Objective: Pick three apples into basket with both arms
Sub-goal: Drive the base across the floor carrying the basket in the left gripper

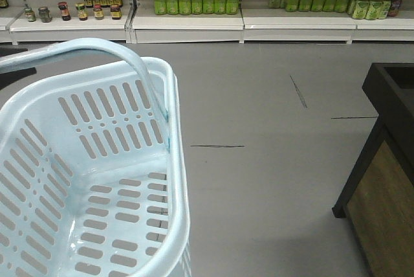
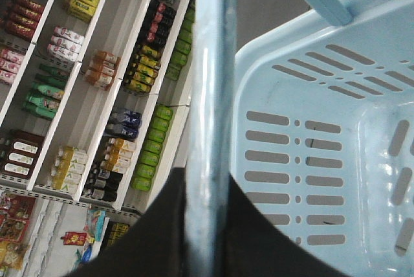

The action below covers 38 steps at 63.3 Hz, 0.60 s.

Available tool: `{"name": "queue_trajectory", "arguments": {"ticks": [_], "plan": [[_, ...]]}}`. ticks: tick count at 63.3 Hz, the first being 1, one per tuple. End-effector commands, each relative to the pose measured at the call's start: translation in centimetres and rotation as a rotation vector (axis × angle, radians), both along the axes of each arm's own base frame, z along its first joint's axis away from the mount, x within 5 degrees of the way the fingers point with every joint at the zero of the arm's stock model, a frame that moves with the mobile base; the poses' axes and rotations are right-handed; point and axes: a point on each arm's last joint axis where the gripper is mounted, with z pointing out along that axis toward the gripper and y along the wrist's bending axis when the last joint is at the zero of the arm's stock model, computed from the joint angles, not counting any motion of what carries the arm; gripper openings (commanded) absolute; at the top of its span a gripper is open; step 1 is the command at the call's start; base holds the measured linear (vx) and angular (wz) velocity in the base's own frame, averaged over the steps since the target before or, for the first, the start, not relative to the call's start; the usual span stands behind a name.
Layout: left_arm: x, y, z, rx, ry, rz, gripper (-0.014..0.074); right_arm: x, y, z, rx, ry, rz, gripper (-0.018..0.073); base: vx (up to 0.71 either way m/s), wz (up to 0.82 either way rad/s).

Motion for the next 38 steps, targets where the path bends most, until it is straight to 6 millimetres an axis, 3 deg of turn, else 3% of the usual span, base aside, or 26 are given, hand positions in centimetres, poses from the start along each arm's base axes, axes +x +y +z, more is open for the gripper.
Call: {"name": "queue_trajectory", "arguments": {"ticks": [1,38], "plan": [[-0.26,0.04,2.00,-0.098,-0.101,-0.008,-0.0008,-0.03,0.01,0.31,-0.004,-0.076,0.001,-0.0009,0.19,-0.05],[-0.26,0.04,2.00,-0.098,-0.101,-0.008,-0.0008,-0.03,0.01,0.31,-0.004,-0.076,0.001,-0.0009,0.19,-0.03]]}}
